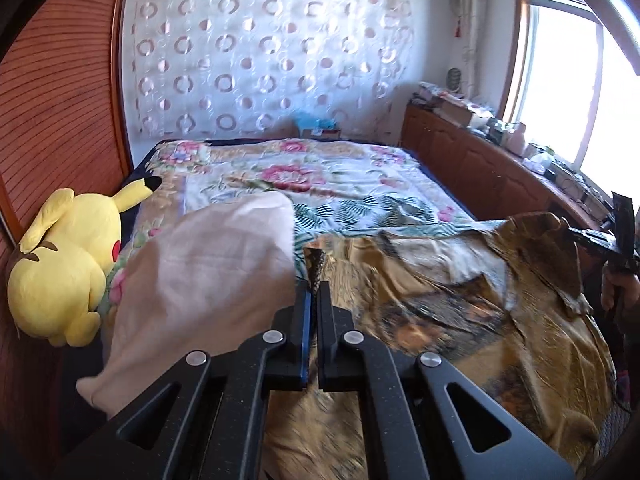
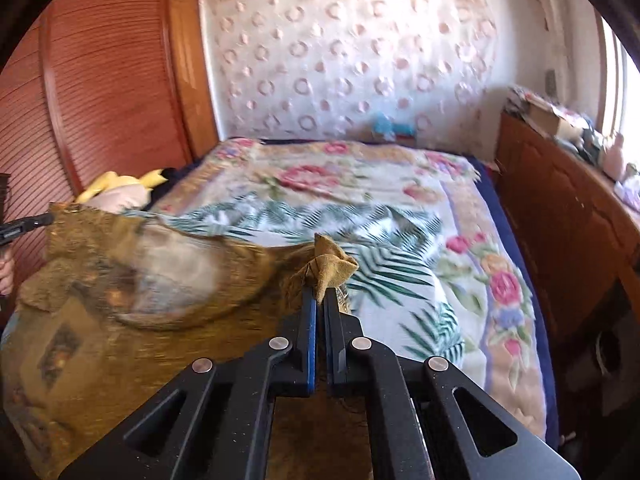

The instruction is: Fold small clothes

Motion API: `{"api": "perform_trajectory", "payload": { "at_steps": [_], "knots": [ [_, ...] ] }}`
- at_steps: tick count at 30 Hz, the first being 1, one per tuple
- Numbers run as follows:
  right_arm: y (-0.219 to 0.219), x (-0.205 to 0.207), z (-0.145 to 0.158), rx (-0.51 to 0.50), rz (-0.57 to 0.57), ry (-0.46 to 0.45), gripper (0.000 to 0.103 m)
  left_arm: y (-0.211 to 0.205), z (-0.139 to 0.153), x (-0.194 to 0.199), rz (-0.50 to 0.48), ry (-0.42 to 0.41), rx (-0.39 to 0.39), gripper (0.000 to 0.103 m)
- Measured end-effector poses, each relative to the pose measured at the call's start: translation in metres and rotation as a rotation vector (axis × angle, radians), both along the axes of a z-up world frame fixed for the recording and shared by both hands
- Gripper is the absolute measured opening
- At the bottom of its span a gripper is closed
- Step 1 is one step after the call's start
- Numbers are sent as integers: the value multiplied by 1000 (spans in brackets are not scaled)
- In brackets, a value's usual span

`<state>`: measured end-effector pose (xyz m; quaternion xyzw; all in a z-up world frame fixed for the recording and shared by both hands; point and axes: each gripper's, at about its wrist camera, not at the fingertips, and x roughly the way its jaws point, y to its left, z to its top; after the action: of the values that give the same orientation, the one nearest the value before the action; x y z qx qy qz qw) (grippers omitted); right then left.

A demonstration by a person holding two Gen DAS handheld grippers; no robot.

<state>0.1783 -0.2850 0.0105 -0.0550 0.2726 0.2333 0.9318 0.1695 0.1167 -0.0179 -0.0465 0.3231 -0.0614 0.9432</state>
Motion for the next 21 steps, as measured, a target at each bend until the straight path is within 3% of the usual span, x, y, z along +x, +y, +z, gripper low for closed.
{"api": "perform_trajectory", "payload": {
  "at_steps": [9,18,21],
  "knots": [
    [-1,-79,-10,-3,67,-13,3,-17,-16,-64,-24,1,-15,3],
    [-62,-166,-29,72,-4,3,3,10,-26,-158,79,-30,-105,2],
    [-81,-195,-35,80,-22,18,3,20,-22,-179,114,-49,-89,2]
  ]
}}
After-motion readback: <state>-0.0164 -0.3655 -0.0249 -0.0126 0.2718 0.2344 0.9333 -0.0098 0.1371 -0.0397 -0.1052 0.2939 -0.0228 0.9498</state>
